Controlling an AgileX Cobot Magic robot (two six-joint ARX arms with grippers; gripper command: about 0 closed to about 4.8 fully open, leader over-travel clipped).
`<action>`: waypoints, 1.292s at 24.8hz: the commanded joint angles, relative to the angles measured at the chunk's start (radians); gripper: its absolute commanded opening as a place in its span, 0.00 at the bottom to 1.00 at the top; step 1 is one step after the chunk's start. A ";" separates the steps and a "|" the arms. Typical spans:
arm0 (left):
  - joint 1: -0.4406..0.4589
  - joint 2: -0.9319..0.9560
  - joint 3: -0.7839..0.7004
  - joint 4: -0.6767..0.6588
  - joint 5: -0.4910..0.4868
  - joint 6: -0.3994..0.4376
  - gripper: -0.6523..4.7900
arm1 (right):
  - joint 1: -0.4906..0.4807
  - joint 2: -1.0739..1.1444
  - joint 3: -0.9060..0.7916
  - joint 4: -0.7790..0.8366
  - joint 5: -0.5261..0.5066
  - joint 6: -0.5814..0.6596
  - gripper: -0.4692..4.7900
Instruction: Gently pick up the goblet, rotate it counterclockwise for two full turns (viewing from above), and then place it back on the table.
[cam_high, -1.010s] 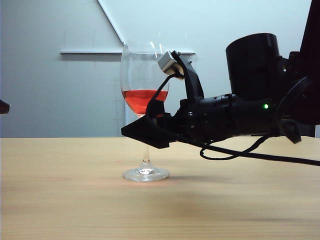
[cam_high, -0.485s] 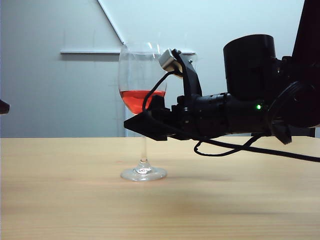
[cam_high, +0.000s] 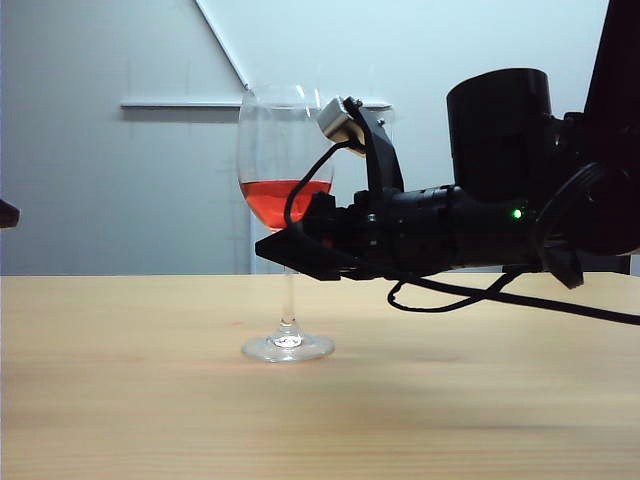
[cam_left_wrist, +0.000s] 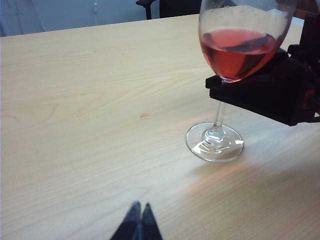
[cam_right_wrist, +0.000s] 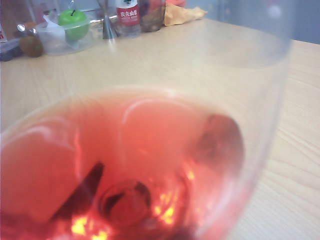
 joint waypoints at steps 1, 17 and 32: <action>-0.001 0.001 0.002 0.008 0.000 0.006 0.11 | 0.002 -0.003 0.003 0.024 0.002 0.002 0.28; -0.001 0.001 0.002 0.008 0.000 0.006 0.11 | 0.002 -0.004 0.003 0.080 -0.002 0.155 0.08; -0.001 0.000 0.002 0.008 0.000 0.006 0.11 | 0.002 -0.192 0.003 -0.141 0.141 0.476 0.08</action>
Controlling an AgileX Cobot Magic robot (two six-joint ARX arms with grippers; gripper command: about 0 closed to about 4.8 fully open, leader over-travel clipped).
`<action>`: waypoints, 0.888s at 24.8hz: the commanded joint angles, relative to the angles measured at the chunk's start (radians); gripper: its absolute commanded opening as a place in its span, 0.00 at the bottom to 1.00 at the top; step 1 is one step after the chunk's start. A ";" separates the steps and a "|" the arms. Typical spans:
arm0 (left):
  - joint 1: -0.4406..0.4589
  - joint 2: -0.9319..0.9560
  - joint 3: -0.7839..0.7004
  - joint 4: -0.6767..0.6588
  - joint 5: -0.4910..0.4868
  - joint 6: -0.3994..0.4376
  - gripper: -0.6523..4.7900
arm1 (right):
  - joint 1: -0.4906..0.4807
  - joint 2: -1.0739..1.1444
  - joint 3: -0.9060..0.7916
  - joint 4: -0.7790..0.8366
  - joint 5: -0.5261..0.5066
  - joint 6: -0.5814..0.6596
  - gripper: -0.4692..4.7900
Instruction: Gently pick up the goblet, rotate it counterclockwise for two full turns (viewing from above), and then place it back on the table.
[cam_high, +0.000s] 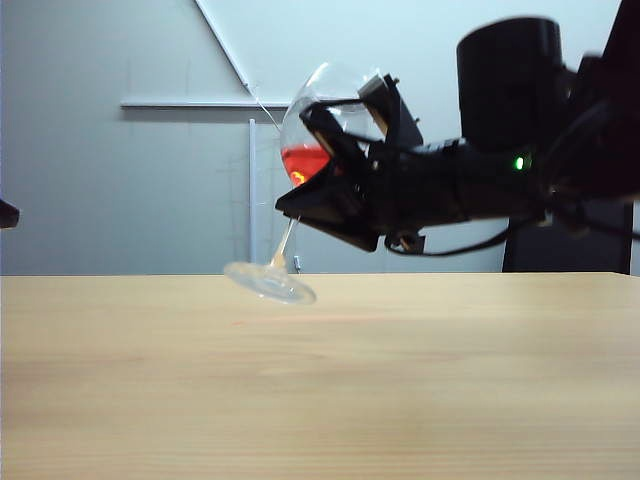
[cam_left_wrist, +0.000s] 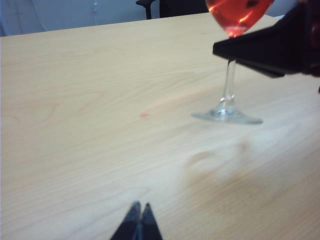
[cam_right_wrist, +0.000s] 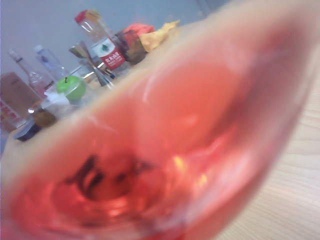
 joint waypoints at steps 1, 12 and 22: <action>-0.001 -0.002 0.002 0.008 0.000 0.006 0.11 | 0.003 -0.077 0.007 -0.081 0.049 -0.036 0.08; -0.001 -0.070 0.002 0.008 0.000 0.006 0.11 | 0.037 -0.294 0.106 -0.601 0.212 -0.391 0.08; -0.001 -0.075 0.002 0.006 0.000 0.006 0.11 | 0.216 -0.343 0.092 -0.525 0.407 -0.664 0.08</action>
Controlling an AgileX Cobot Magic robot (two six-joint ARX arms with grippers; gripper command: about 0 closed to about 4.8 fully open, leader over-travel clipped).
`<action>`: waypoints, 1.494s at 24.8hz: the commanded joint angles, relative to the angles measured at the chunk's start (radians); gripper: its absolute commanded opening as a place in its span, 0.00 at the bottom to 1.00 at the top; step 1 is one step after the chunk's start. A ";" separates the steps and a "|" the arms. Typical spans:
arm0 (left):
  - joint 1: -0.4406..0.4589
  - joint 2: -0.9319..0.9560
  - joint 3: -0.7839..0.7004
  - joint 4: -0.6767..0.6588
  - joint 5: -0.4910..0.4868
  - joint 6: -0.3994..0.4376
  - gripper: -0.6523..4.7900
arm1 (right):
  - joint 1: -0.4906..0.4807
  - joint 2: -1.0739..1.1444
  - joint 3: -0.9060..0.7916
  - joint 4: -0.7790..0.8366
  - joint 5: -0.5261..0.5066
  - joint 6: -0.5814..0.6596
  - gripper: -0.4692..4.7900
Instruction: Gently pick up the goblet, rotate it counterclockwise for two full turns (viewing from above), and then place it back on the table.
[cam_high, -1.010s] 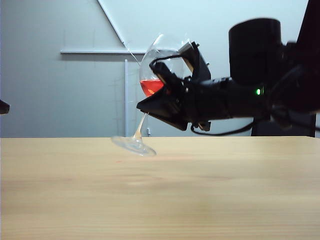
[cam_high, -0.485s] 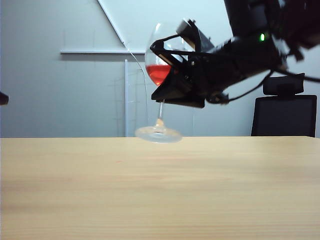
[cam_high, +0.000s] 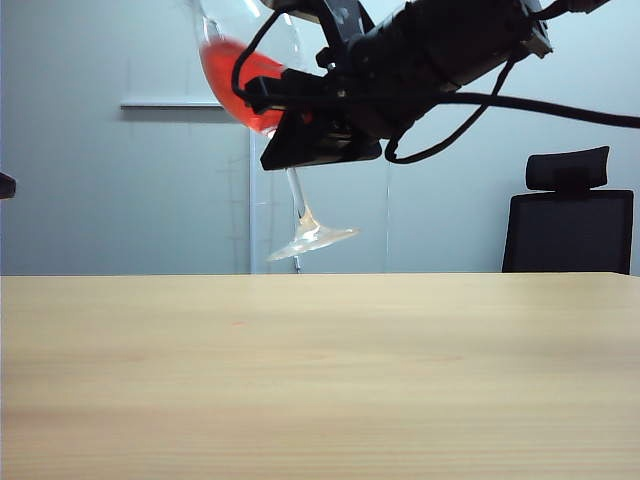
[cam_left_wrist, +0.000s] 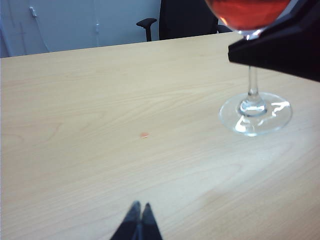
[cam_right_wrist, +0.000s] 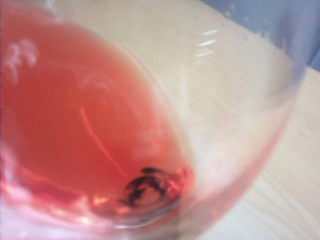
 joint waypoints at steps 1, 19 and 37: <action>-0.001 0.000 0.002 0.010 0.000 0.006 0.11 | 0.026 -0.012 -0.026 0.177 0.029 -0.015 0.08; -0.001 0.000 0.002 0.010 0.000 0.006 0.11 | 0.014 -0.011 -0.345 0.841 0.054 0.323 0.08; -0.001 0.000 0.002 0.010 0.000 0.006 0.11 | -0.147 -0.008 -0.322 0.639 -0.048 0.561 0.08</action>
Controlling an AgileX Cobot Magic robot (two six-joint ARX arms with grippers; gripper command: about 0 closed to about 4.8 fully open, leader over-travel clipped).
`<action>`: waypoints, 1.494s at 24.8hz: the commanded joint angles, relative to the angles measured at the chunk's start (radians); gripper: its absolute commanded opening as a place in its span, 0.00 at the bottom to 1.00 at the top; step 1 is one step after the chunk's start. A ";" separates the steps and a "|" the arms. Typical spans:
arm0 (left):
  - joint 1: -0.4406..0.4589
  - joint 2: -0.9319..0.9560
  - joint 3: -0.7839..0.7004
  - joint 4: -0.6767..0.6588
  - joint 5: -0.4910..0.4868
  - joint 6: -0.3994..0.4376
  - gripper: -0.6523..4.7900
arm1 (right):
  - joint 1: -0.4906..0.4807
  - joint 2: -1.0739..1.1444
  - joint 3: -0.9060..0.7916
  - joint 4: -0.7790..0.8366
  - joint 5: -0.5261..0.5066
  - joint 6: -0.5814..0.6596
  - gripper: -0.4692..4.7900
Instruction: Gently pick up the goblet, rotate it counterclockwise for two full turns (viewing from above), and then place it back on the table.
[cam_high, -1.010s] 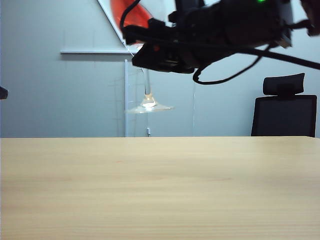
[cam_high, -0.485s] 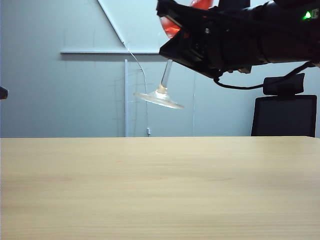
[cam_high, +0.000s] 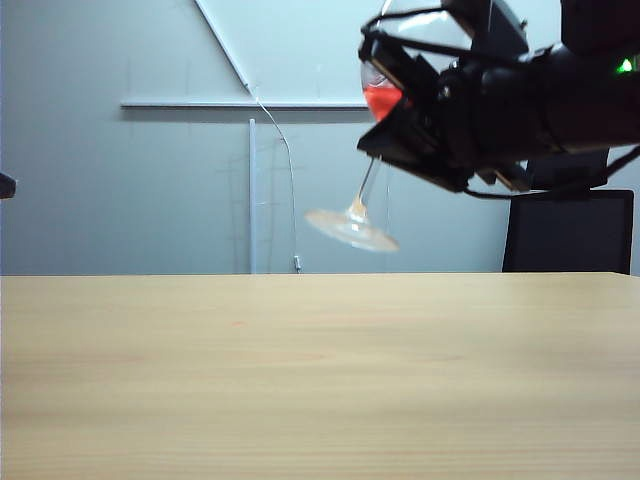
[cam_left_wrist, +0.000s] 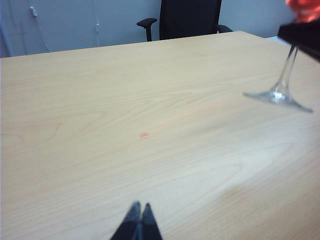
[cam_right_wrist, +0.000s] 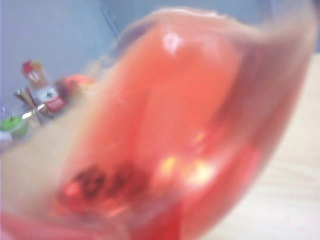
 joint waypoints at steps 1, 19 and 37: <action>-0.001 0.000 0.002 0.010 0.000 0.006 0.11 | -0.022 -0.008 0.043 -0.048 -0.067 0.003 0.08; -0.001 0.000 0.002 0.010 0.000 0.006 0.11 | -0.017 -0.003 0.356 -0.596 -0.153 -0.325 0.08; -0.001 0.000 0.002 0.010 0.000 0.006 0.11 | 0.043 -0.004 0.351 -0.531 -0.164 -0.607 0.08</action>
